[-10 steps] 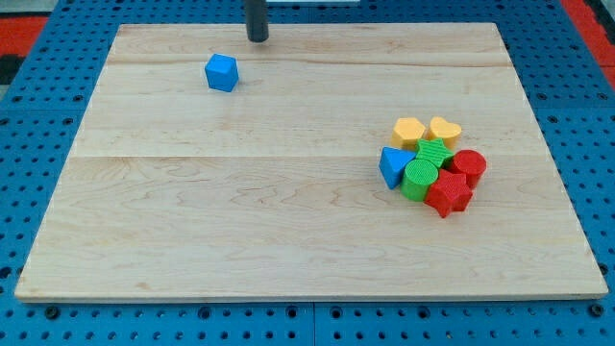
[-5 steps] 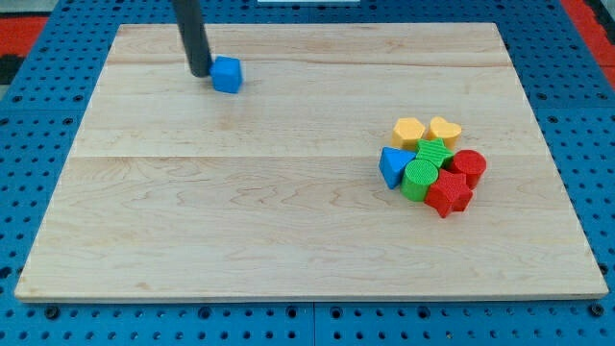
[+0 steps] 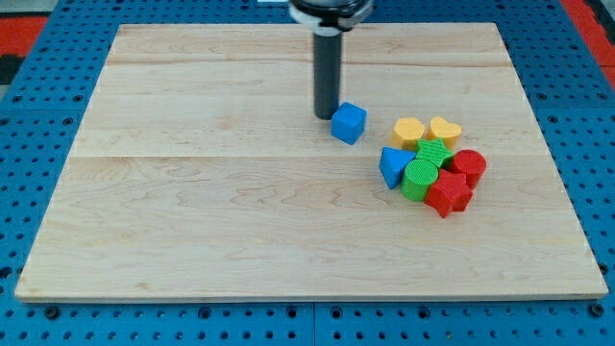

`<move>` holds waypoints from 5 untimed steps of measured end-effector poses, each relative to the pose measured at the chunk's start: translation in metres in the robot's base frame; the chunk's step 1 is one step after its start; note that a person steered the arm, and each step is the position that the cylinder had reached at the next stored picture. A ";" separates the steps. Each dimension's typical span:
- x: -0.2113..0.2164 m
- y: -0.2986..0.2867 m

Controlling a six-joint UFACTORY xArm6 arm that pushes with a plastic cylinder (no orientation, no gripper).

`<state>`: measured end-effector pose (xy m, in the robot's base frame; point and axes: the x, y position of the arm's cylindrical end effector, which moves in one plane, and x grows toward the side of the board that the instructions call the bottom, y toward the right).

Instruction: Slide the blue cube closer to the yellow hexagon

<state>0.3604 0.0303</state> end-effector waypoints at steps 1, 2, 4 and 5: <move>0.004 0.000; 0.042 0.002; 0.060 0.018; 0.059 0.019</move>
